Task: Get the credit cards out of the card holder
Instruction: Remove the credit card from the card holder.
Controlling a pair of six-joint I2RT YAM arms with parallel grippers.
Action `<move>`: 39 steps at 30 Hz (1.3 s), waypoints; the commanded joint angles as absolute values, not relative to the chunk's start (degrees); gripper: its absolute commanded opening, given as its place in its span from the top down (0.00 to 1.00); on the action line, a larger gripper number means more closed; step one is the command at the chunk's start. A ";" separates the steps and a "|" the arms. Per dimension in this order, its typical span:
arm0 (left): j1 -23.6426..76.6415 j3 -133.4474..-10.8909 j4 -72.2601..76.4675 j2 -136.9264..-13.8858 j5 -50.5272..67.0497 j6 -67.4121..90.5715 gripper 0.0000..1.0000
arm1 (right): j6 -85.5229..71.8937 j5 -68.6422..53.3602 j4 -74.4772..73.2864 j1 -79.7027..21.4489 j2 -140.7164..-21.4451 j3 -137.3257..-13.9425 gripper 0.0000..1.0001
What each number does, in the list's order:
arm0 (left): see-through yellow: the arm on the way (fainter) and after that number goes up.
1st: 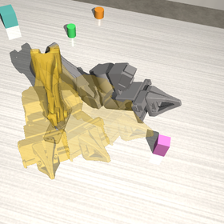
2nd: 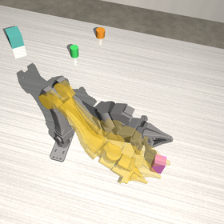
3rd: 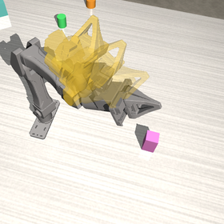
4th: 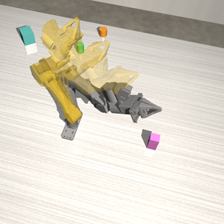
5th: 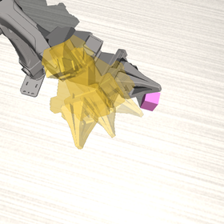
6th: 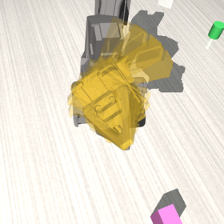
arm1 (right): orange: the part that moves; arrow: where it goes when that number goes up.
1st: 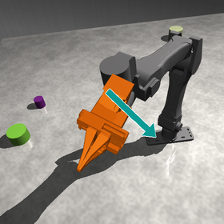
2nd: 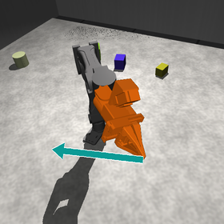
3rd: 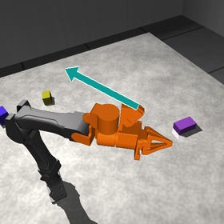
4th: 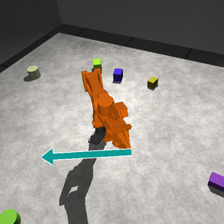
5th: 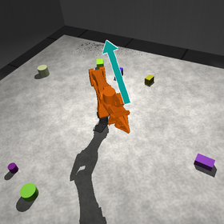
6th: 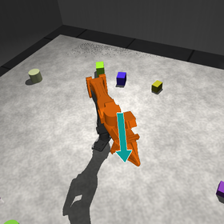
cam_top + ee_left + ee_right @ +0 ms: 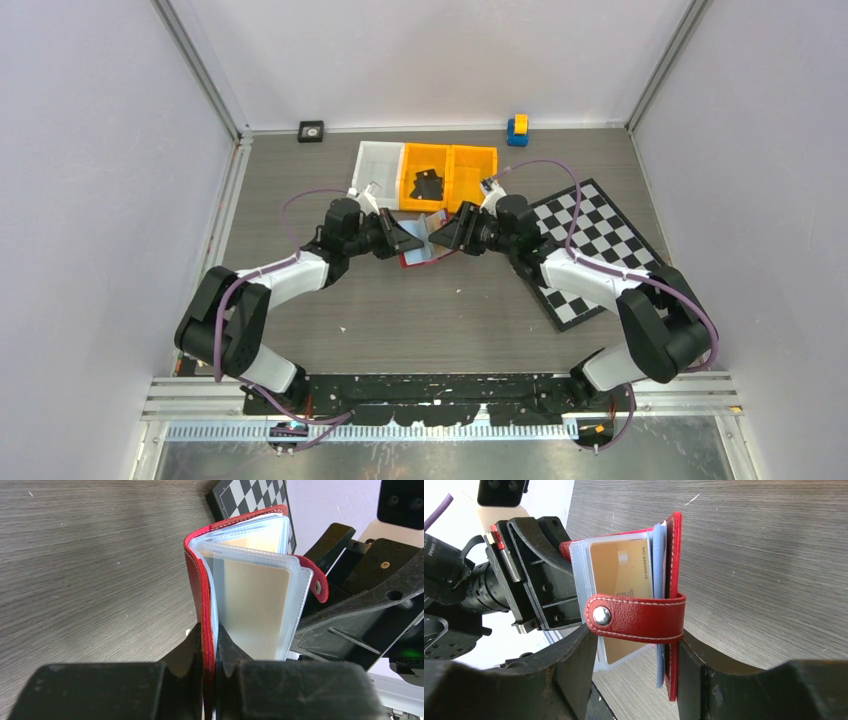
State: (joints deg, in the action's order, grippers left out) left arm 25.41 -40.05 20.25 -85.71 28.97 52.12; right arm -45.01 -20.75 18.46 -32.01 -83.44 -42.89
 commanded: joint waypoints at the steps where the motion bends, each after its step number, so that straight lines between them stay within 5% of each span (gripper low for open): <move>1: 25.66 -42.81 23.85 -84.92 30.84 52.25 0.98 | -44.62 -21.96 19.77 -32.66 -84.00 -44.22 0.41; 6: 25.67 -42.89 23.10 -84.20 30.46 51.79 0.98 | -44.50 -20.94 18.46 -32.69 -83.87 -44.47 0.51; 11: 25.70 -42.92 22.82 -84.50 30.14 51.64 0.98 | -43.99 -18.52 17.29 -32.68 -82.36 -43.83 0.34; 18: 25.68 -43.23 22.14 -84.99 29.97 51.37 0.99 | -43.77 -18.81 17.49 -32.66 -81.97 -43.71 0.29; 24: 25.68 -43.42 21.29 -84.38 29.61 50.97 0.99 | -43.21 -16.14 15.47 -32.69 -80.61 -43.67 0.59; 26: 25.75 -43.42 21.35 -84.31 29.70 50.98 0.99 | -43.06 -15.28 14.42 -32.65 -80.80 -44.08 0.62; 32: 25.72 -43.40 21.27 -84.35 29.63 50.98 0.99 | -42.98 -15.73 14.58 -32.63 -81.07 -44.15 0.37; 39: 25.72 -43.85 20.45 -85.01 29.49 50.67 0.99 | -42.50 -16.80 15.77 -33.04 -80.16 -43.66 0.32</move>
